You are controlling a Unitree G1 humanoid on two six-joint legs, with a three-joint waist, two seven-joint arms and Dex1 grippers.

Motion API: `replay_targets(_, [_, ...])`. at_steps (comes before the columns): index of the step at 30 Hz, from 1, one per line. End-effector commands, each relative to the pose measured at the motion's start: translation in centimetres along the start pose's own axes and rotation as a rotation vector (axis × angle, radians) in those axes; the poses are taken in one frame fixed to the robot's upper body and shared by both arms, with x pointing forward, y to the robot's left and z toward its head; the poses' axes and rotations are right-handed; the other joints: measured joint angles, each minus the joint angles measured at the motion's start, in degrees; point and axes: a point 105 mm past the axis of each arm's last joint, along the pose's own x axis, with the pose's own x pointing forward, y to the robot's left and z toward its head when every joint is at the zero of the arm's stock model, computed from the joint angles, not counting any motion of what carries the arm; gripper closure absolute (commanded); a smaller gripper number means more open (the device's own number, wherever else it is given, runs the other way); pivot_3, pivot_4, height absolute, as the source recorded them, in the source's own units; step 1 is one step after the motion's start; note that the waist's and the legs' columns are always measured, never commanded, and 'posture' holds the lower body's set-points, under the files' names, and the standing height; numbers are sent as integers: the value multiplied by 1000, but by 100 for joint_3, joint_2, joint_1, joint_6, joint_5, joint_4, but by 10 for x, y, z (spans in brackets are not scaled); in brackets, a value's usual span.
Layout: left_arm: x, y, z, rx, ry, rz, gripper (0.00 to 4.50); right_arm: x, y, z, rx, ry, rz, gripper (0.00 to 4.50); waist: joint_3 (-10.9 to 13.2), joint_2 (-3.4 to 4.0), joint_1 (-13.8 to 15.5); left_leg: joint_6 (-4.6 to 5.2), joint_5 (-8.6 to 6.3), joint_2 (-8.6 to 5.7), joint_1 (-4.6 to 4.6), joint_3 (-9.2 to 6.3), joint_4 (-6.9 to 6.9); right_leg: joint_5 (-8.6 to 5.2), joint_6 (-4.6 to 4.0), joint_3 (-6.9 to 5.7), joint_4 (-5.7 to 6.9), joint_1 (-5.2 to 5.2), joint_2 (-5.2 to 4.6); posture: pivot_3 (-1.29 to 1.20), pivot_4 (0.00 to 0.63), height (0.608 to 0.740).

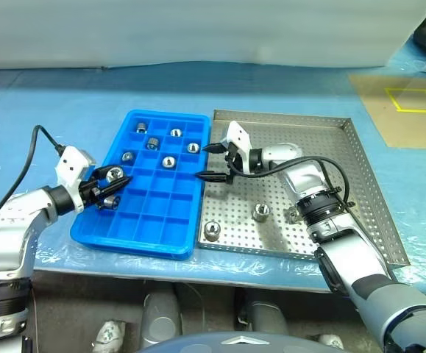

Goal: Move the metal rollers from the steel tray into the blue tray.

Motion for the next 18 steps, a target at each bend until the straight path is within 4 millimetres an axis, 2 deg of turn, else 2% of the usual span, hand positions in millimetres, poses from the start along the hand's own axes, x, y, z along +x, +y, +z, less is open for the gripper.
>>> replay_targets(1, [8, 2, 3, 45, -7, 4, 2754, -8, 0, 9, -37, -27, -22, 0, -1, -1, -10, 0, 0, 0, 0, 0, 0, 0, 0, 1, -1, 1, 0, 123, 150, 740])
replay_targets(8, [18, -2, 0, 28, 1, -50, 2754, -16, -1, 5, -25, -17, -63, 0, -1, -1, -46, -4, 3, 1, 2, 0, 0, 0, 0, 3, 1, -1, 3, 83, 150, 740])
replay_targets(12, [28, 1, 3, 37, -9, -49, 2754, -19, -1, 4, -19, -19, -84, 0, -1, -1, -41, -6, 4, 1, 6, 0, 0, 0, 0, 3, 7, -1, 3, 55, 150, 740])
replay_targets(17, [35, 7, -6, 59, 25, -38, 2754, -21, 0, 2, -13, -18, -103, 0, -1, -2, -80, -8, 5, -2, 8, 0, 4, 0, 0, 7, 10, 2, 2, 37, 150, 740])
replay_targets(18, [35, 7, -7, 51, 26, -44, 2404, -22, 0, 2, -11, -18, -107, 0, -1, -2, -104, -8, 5, -1, 7, 0, 4, 1, 0, 7, 10, 1, 3, 34, 150, 740])
